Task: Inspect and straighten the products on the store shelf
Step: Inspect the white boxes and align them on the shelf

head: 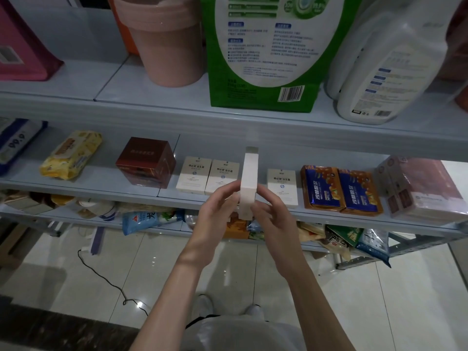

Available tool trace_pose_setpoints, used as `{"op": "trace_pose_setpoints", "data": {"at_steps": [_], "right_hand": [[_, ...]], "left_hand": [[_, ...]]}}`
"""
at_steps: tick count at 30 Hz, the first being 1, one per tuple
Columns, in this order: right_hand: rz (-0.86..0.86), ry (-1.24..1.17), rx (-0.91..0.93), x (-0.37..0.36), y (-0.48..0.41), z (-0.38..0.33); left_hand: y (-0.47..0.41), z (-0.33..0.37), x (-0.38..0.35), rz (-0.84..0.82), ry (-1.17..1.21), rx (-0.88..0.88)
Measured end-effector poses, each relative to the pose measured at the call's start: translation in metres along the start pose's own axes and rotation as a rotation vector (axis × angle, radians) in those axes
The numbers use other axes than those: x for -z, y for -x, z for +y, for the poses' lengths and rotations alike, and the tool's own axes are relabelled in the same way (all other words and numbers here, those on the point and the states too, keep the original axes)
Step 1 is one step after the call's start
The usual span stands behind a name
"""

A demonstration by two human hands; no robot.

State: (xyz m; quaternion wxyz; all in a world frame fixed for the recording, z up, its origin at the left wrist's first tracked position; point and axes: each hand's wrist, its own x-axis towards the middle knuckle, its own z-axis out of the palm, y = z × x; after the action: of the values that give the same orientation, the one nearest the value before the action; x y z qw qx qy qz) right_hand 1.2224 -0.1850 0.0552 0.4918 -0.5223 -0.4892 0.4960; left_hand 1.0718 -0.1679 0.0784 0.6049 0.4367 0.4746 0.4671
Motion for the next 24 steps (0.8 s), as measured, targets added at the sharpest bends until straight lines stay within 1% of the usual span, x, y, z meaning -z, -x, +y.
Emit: {"op": "trace_pose_setpoints", "data": {"at_steps": [5,8,12,17,20,24], "right_hand": [[0.022,-0.018,0.003,-0.0001,0.0002,-0.0001],[0.011,-0.049,-0.013,-0.0012,0.0024,0.0023],[-0.005,-0.025,-0.011,-0.0022,0.0029,-0.0011],[0.002,-0.062,-0.024,-0.0006,0.0032,-0.0023],[0.029,-0.080,-0.054,-0.0016,0.0033,0.0000],[0.011,0.004,-0.030,-0.0023,0.0023,-0.0016]], "left_hand": [[0.0021,0.0002,-0.0043,0.019,-0.008,-0.015],[0.0037,0.0029,-0.0046,0.022,-0.016,-0.010],[0.0055,0.0055,-0.0057,0.006,-0.008,-0.009],[0.0047,0.0037,-0.0061,0.071,-0.058,0.000],[0.0042,0.0035,-0.0056,0.076,-0.081,-0.011],[0.0031,0.0024,-0.0051,0.107,-0.051,0.019]]}}
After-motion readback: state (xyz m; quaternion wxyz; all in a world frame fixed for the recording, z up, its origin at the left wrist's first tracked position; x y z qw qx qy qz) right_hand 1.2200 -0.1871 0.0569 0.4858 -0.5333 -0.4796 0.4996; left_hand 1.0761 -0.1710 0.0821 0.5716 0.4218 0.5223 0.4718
